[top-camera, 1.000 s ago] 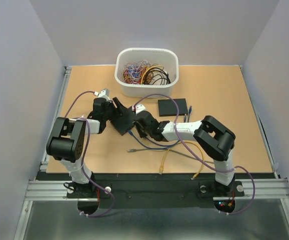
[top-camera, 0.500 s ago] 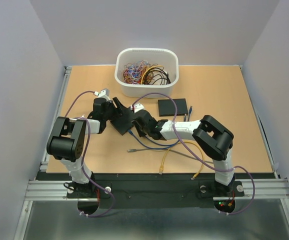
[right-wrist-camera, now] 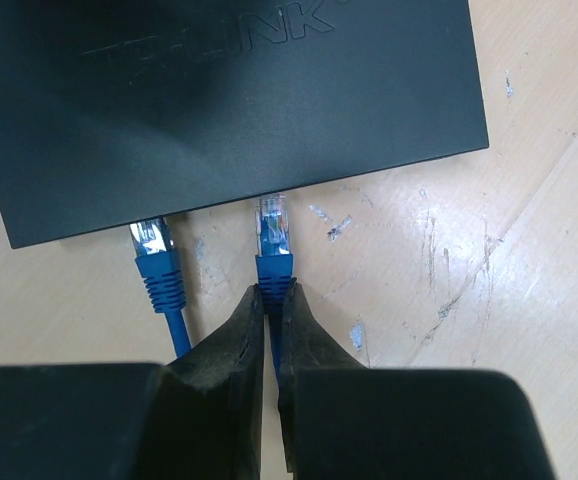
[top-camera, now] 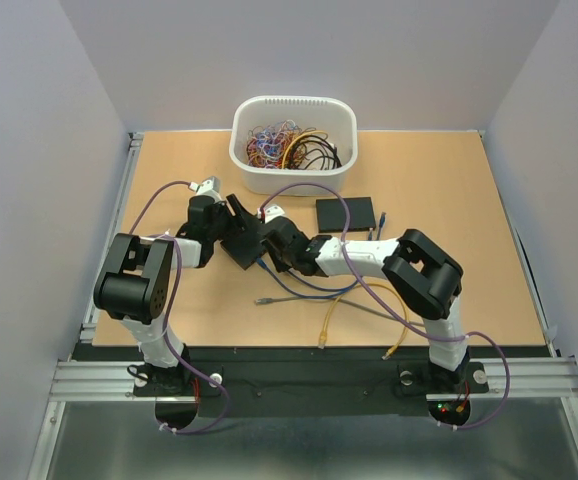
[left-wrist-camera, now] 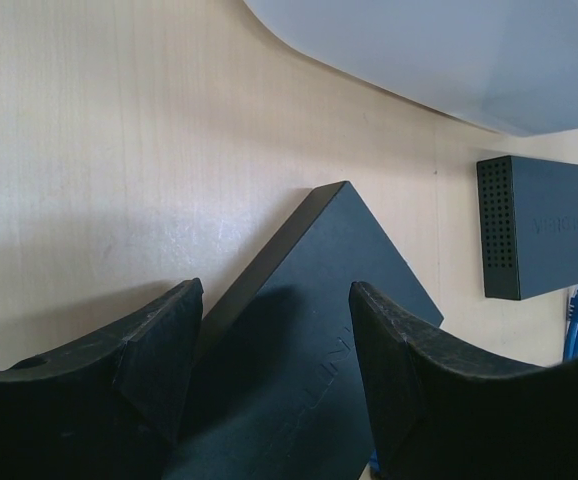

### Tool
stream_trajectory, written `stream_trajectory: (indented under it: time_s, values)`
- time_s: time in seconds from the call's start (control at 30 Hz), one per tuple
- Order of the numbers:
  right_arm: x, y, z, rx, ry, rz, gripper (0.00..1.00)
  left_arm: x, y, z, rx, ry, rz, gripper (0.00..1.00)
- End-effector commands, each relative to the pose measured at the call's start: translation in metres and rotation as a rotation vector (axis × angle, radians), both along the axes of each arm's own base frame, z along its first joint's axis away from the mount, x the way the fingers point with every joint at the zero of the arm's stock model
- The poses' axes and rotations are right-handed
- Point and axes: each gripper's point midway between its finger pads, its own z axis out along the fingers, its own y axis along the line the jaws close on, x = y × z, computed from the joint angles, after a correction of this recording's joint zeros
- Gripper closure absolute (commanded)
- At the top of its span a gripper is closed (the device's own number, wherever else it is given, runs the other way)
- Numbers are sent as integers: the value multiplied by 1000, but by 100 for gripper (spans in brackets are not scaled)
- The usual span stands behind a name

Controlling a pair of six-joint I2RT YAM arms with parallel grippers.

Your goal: Insert the plug into the switch port

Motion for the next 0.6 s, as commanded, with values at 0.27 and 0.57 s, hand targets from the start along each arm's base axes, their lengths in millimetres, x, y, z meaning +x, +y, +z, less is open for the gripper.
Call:
stream_trajectory:
  time_s: [0.27, 0.57]
  values:
    - [31, 28, 55, 103, -147, -33, 100, -11, -19, -6, -2, 36, -71, 29]
    - [37, 28, 47, 76, -158, -44, 99, -11, -21, -7, 1, 39, -77, 30]
